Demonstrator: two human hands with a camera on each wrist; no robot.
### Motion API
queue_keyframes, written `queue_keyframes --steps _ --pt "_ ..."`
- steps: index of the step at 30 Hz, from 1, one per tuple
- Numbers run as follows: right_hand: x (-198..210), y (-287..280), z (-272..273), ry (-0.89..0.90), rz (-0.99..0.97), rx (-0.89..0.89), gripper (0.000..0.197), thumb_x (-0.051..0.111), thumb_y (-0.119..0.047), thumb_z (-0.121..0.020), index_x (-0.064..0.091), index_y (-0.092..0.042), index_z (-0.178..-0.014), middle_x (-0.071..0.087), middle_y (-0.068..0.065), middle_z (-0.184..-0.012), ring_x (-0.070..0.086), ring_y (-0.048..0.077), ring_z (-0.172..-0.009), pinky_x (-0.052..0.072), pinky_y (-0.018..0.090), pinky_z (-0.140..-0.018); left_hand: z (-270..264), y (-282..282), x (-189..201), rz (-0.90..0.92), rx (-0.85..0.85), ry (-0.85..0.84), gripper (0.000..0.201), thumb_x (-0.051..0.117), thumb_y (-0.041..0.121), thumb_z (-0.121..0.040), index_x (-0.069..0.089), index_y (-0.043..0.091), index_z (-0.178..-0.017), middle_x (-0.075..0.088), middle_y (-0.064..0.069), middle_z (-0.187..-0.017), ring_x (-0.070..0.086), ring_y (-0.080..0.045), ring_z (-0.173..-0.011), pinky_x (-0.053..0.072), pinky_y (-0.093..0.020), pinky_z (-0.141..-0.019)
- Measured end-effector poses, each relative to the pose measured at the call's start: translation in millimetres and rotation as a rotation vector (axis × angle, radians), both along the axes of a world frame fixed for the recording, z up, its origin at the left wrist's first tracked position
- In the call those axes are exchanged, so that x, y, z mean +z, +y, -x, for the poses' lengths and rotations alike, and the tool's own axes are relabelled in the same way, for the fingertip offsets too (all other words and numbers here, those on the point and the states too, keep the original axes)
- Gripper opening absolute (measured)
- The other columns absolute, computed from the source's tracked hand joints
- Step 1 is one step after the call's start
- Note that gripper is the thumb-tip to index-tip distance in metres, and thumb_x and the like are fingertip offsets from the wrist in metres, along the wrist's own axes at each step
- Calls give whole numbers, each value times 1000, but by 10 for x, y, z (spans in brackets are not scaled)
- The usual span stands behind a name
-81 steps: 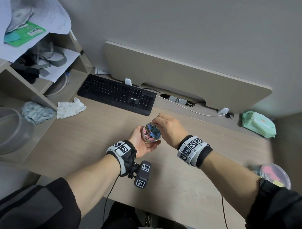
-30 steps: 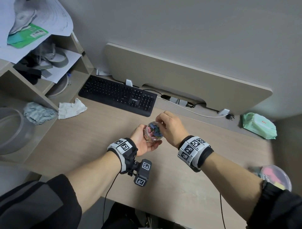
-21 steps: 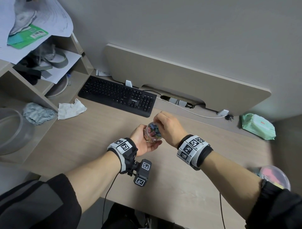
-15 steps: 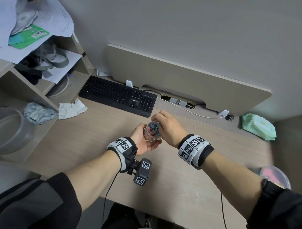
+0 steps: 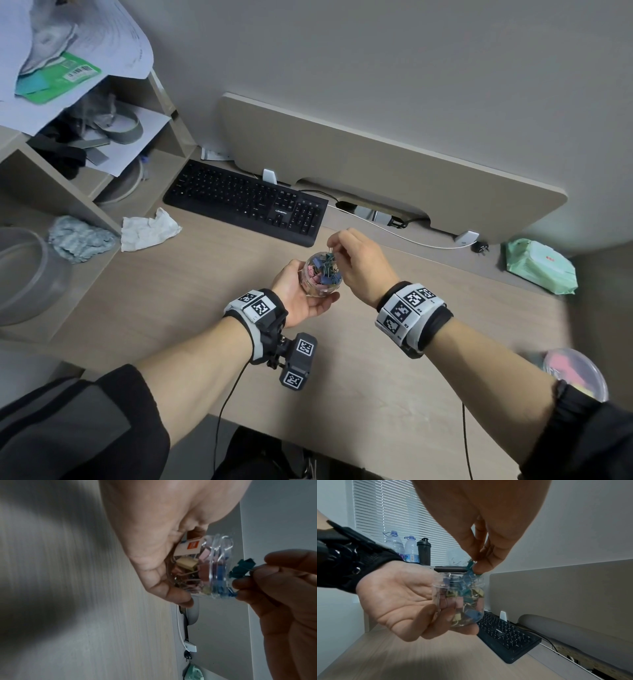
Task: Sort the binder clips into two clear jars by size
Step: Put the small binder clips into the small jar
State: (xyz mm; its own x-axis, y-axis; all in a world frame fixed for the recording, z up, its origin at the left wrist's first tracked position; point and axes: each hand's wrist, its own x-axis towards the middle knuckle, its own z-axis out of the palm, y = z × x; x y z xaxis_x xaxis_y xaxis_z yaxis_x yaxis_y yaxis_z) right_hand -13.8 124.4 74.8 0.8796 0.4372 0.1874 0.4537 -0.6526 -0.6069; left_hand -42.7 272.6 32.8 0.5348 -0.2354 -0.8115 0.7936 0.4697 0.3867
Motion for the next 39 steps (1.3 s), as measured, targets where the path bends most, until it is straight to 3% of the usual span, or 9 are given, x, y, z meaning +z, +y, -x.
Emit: queue_keyframes --steps 7,12,16,19,21,23,28,31,39 --pt "39 51 -13 228 -156 -230 15 62 -4 -89 67 -15 -98 67 -1 -84 61 13 -79 50 17 -70 -9 -14 -5 -14 3 -7 55 29 40 -101 68 3 -116 72 -18 -105 71 -30 -79 57 -28 -58" --pt "26 121 11 240 -186 -268 14 58 -2 -90 65 -12 -98 64 -3 -83 59 12 -78 46 13 -68 -7 -23 -14 -11 3 -8 55 28 39 -101 67 4 -117 73 -17 -98 72 -29 -78 56 -28 -56" --pt "7 155 35 99 -84 -175 16 52 1 -90 63 -7 -100 61 5 -91 57 21 -82 48 29 -71 -14 -21 -17 -19 11 -11 55 28 41 -102 66 4 -117 74 -18 -94 72 -29 -75 56 -31 -62" --pt "0 130 76 5 122 -47 15 53 1 -88 62 -5 -100 60 11 -94 53 27 -84 46 34 -69 -25 2 -16 -22 11 -16 54 27 41 -104 67 5 -111 75 -17 -84 72 -29 -71 55 -33 -65" --pt "-8 113 83 2 186 -59 23 54 0 -87 59 -6 -109 63 11 -93 50 27 -88 46 38 -73 -31 23 -23 -21 14 -10 55 26 41 -104 67 6 -110 75 -16 -83 72 -29 -73 55 -31 -63" --pt "-1 119 72 75 191 -110 30 53 -4 -89 53 -9 -119 64 10 -95 49 25 -94 44 35 -75 -33 30 -33 -20 22 1 56 25 41 -103 68 6 -111 75 -16 -86 72 -29 -76 55 -30 -61" --pt "31 168 57 78 262 -117 16 54 -13 -92 61 -9 -106 66 8 -102 51 25 -96 44 33 -77 -33 2 -39 -27 37 -9 55 27 41 -103 67 4 -111 75 -16 -82 73 -27 -65 55 -33 -65" --pt "42 154 55 67 222 -153 15 57 -16 -91 63 -9 -103 67 10 -98 52 26 -94 44 34 -76 -37 -10 -38 -30 39 -24 53 27 40 -103 67 5 -109 75 -15 -81 73 -26 -67 54 -33 -69" --pt "68 93 25 57 218 -188 17 62 -25 -90 65 -8 -91 64 8 -88 56 26 -82 45 34 -67 -44 -63 -18 -12 57 -41 55 26 40 -102 68 5 -112 73 -17 -94 71 -26 -71 54 -32 -64"
